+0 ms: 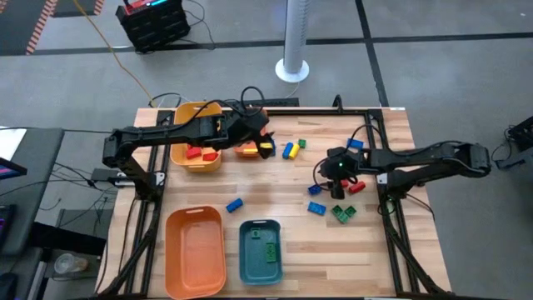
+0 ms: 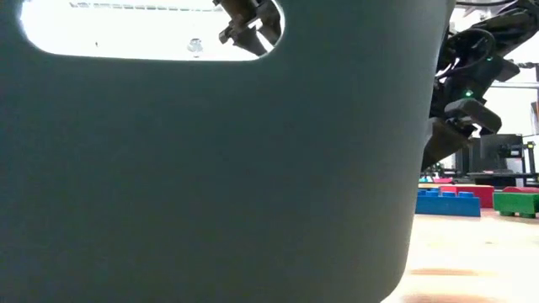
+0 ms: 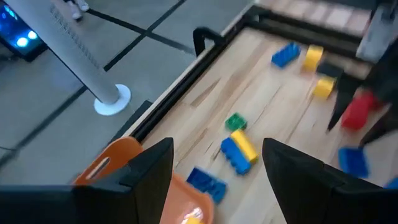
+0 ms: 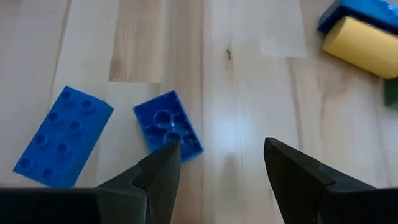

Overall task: Sort blocks
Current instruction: Put the blue game piece into the large orange bin

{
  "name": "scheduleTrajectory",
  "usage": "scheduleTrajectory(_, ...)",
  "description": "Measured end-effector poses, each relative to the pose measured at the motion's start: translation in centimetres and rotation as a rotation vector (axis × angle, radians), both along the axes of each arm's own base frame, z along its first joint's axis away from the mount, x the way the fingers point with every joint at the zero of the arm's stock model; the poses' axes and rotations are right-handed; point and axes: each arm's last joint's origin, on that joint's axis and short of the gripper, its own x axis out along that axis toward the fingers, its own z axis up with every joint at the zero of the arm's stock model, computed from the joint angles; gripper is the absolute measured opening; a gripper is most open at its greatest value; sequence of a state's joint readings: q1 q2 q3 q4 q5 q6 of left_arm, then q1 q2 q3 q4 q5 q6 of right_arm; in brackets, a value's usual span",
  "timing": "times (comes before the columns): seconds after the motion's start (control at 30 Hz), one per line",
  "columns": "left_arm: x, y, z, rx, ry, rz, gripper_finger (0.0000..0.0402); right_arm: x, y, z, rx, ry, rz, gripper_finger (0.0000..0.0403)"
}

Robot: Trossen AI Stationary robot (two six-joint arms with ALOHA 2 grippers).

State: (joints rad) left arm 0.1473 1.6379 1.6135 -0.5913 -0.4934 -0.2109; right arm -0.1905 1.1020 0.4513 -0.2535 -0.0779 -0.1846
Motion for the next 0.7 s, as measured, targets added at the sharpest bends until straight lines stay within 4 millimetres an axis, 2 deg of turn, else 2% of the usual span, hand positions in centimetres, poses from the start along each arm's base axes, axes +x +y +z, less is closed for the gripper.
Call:
scheduleTrajectory(0.1,0.1,0.0,0.2,-0.052,-0.077,0.046,0.024,0.1,0.2,0.1,0.034,-0.019,0.032,0.024)
scheduleTrajectory(0.3,-0.3,0.3,0.2,-0.02,-0.047,0.088,0.024,-0.1,0.4,0.1,0.054,-0.005,0.022,0.024)
scheduleTrajectory(0.47,-0.5,0.2,-0.2,-0.13,-0.056,0.104,0.024,0.1,0.4,0.3,0.041,-0.028,0.037,0.024)
scheduleTrajectory(0.57,-1.3,0.1,-1.3,-0.224,0.09,-0.003,0.024,0.2,0.4,0.1,0.019,-0.025,0.067,0.024)
scheduleTrajectory(0.7,-2.3,0.3,-4.9,-0.287,0.278,-0.077,0.024,0.9,0.3,0.0,0.014,-0.064,0.1,0.024)
